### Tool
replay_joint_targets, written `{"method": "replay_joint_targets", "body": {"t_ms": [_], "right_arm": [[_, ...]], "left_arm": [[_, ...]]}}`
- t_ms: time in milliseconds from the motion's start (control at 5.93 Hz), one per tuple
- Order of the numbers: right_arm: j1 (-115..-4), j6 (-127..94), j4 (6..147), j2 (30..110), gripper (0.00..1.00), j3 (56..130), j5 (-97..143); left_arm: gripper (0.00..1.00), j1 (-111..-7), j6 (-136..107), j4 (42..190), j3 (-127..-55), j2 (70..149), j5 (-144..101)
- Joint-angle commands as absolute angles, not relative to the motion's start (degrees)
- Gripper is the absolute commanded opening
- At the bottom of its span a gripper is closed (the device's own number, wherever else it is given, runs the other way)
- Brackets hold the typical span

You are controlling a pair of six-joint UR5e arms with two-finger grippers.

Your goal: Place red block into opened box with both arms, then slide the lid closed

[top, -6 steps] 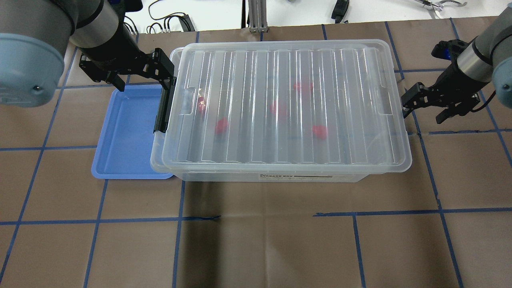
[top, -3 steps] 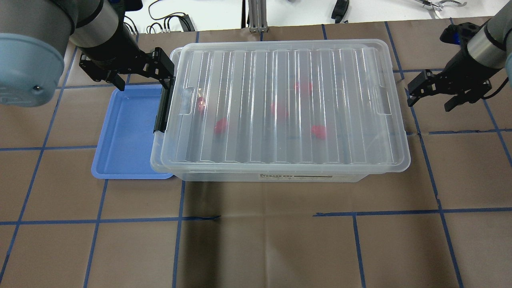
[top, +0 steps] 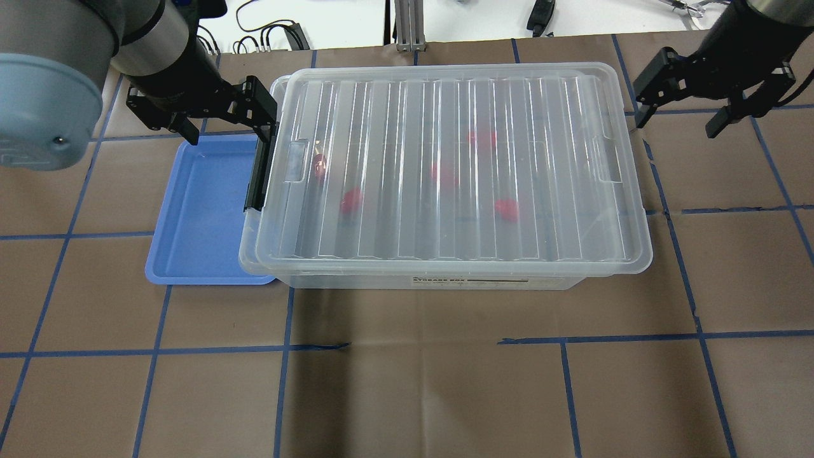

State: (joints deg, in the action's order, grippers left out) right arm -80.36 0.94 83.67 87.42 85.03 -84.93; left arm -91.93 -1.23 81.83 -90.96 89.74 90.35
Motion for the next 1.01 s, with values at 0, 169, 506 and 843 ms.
{"method": "replay_joint_targets", "body": {"t_ms": [0,169,506,843], "right_arm": [[-88.92,-7.01,82.79,87.37,1.0,83.58,-89.17],[-88.95,-6.86,82.88,87.45,1.0,83.58,-89.38],[-88.95,-6.94,82.97,87.54,1.0,83.93,-88.95],[-88.95,-7.03,82.97,87.45,1.0,84.02,-88.94]], "left_arm": [[0.98,-91.93,-1.23,81.83,-90.97,89.74,90.35],[0.98,-91.93,-1.23,81.83,-91.05,89.74,90.35],[0.98,-91.93,-1.23,81.83,-91.05,89.74,90.35],[0.98,-91.93,-1.23,81.83,-91.05,89.74,90.35]]}}
